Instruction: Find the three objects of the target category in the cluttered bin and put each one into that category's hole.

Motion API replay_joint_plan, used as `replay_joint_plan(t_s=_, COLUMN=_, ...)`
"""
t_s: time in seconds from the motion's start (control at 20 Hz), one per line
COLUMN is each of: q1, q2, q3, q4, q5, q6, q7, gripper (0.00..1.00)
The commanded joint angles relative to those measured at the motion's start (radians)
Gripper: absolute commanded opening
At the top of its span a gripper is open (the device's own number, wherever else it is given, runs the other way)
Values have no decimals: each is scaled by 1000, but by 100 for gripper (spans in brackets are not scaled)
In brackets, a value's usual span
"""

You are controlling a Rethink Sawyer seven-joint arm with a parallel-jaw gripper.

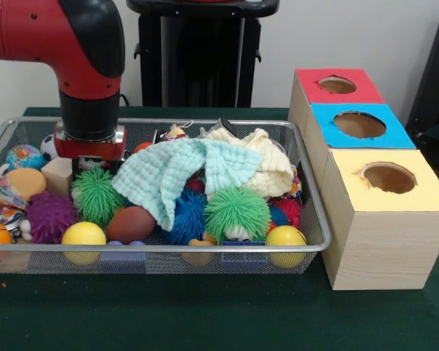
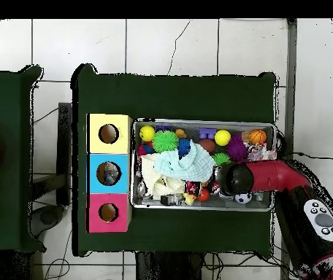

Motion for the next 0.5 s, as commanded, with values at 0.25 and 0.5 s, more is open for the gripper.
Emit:
replay_joint_plan(t_s=0.25, q1=23, q2=23, q3=-94, q4=-4, q5=-25, q6=-50, q7=55, gripper=100)
replay_joint_plan(t_s=0.5, q1=-32, q2=-81, q3=-96, q4=53, q5=10, q6=-15, q7=-19, gripper=100)
